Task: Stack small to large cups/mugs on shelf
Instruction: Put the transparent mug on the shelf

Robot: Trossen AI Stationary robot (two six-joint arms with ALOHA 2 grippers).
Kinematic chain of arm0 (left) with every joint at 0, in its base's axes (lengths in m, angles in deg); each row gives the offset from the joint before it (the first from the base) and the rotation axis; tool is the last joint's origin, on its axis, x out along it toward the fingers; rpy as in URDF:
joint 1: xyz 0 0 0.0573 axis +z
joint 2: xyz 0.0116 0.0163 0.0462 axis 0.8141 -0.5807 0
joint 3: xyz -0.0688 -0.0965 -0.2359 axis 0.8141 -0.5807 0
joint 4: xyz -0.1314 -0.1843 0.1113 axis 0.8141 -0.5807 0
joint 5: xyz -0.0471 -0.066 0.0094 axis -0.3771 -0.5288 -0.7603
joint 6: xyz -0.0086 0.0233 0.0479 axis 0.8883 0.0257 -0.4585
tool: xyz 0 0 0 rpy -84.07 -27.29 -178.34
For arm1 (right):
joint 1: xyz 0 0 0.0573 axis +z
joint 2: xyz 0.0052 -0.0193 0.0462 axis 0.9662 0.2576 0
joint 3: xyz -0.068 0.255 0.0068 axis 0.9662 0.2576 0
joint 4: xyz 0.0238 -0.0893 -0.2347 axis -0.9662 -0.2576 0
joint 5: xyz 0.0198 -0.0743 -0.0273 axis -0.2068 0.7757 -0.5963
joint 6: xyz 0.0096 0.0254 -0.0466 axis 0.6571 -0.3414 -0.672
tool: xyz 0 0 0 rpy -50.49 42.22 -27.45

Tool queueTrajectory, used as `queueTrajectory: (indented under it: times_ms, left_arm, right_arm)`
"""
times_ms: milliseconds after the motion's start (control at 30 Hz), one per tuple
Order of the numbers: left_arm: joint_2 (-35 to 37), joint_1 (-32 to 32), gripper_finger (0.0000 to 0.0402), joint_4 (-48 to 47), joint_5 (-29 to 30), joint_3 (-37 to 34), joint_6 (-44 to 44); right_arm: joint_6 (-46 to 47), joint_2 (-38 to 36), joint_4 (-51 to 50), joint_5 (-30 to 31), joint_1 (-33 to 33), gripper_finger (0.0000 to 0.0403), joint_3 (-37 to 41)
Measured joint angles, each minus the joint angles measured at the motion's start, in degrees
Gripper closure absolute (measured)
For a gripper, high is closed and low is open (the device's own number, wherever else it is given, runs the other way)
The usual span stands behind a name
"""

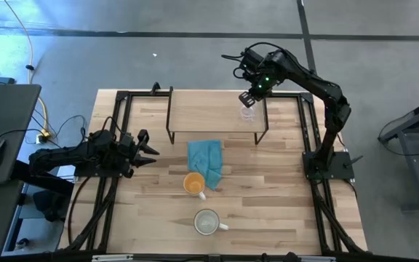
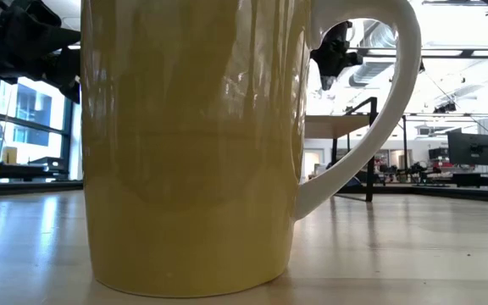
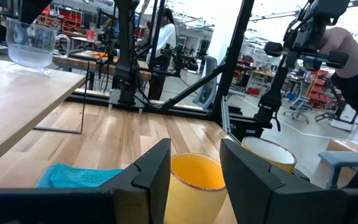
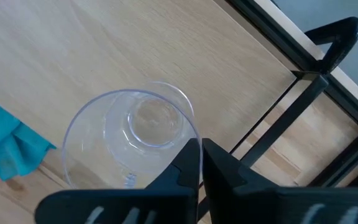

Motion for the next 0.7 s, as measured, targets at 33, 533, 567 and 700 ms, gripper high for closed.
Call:
queueTrajectory:
  times_ms: [33, 533, 567, 700]
  left_arm:
    - [-0.01, 0.0, 0.0273, 0.0, 0.0, 0.0, -0.01]
    - [0.0, 0.02, 0.0273, 0.0, 0.0, 0.0, -0.01]
    - [-0.01, 0.0, 0.0273, 0.0, 0.0, 0.0, -0.01]
    - [0.01, 0.0, 0.0273, 0.0, 0.0, 0.0, -0.01]
  right_arm:
    - [0.02, 0.0, 0.0, -0.24, 0.0, 0.0396, 0.0]
    - [-0.5, 0.0, 0.42, -1.76, 0.0, 0.0334, 0.0]
    - [-0.57, 0.0, 0.44, -1.76, -0.05, 0.0334, 0.0]
    - [-1.0, -0.07, 0.48, -1.59, -0.81, 0.0334, 0.0]
